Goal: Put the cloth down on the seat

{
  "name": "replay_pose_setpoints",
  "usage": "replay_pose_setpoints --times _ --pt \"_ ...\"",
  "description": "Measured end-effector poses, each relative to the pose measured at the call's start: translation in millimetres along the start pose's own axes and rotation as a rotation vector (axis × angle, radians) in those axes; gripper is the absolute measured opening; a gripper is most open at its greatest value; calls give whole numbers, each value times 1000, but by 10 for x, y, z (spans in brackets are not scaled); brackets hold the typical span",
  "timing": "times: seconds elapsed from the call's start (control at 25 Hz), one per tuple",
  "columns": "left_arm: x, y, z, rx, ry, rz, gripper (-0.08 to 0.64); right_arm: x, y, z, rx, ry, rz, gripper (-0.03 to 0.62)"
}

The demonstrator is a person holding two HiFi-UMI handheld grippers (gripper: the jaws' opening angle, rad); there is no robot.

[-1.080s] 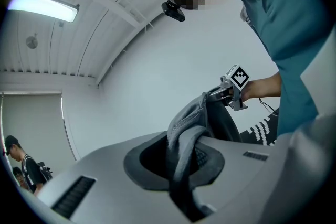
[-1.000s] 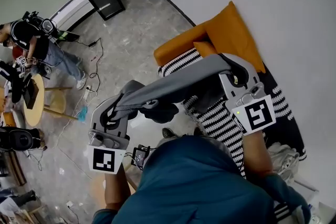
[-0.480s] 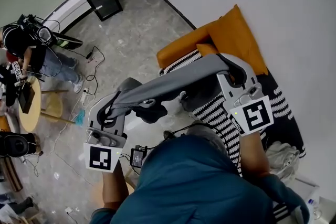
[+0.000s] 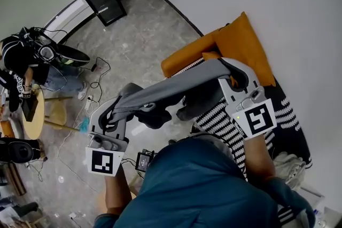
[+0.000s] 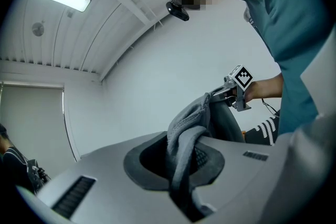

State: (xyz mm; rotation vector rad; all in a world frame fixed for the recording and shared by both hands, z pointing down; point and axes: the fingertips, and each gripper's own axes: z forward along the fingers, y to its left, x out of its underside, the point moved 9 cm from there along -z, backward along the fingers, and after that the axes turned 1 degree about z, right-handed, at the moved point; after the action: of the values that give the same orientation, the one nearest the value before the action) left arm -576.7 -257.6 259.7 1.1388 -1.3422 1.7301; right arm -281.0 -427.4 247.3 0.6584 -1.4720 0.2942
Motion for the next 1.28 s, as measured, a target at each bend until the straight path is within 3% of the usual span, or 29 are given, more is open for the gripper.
replay_pose_setpoints --times 0.4,0.56,0.88,1.16,1.28 --pt "25 219 834 -22 49 18 31 262 -674 508 -26 -5 29 46" --pt "46 457 1170 4 60 13 31 277 -892 806 -14 24 39 46" --pt "421 891 1503 112 32 -8 31 388 -805 1159 96 73 48 46" --pt "535 1727 1968 204 -31 -14 31 209 -836 1822 204 109 7 46" --pt "653 1784 2069 236 -51 -3 31 297 -773 1817 244 117 4 46"
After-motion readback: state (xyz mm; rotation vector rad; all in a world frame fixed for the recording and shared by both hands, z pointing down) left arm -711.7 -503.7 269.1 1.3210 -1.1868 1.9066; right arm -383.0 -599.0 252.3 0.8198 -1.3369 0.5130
